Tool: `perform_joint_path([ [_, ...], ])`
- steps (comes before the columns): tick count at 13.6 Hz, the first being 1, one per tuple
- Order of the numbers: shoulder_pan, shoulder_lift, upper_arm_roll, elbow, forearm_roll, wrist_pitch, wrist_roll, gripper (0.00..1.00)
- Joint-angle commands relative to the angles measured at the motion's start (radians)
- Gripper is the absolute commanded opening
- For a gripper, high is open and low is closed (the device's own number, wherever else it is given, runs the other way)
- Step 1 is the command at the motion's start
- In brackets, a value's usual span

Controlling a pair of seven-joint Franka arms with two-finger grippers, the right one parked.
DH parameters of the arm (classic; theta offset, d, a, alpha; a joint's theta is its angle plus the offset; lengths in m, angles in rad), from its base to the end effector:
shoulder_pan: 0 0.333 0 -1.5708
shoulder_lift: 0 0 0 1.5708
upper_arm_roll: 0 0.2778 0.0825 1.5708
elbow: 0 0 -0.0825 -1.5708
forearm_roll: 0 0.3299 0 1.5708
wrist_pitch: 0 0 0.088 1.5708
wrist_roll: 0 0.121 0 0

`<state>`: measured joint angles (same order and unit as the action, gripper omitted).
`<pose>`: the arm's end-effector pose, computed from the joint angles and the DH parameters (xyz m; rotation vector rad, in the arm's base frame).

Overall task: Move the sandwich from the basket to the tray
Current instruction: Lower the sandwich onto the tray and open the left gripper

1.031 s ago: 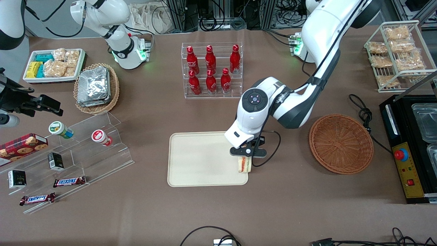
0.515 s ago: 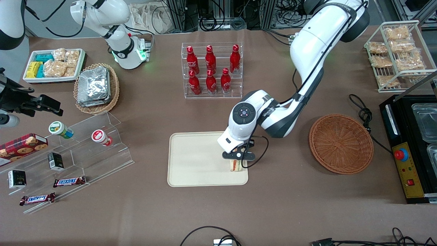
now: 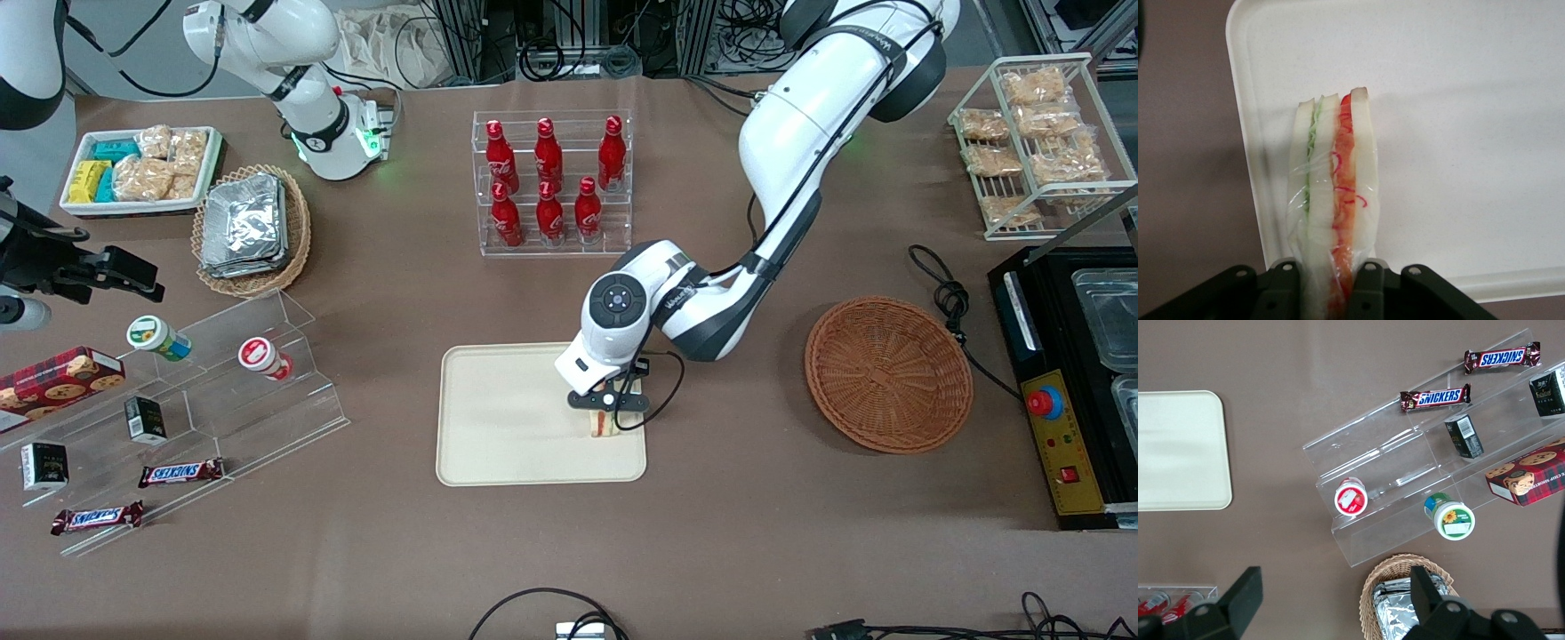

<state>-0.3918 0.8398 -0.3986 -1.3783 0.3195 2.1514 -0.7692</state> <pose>0.5106 -0.4201 0.2260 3.1181 -0.1197 -0.0275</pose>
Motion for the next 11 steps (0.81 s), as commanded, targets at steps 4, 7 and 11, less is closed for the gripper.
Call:
perform_joint_path([
  [4,-0.024,0.041,0.007,0.045,0.021,0.010,-0.021,0.30],
  [7,-0.024,0.045,0.007,0.045,0.021,0.025,-0.021,0.63],
  [11,-0.024,0.045,0.007,0.045,0.021,0.033,-0.055,0.99],
])
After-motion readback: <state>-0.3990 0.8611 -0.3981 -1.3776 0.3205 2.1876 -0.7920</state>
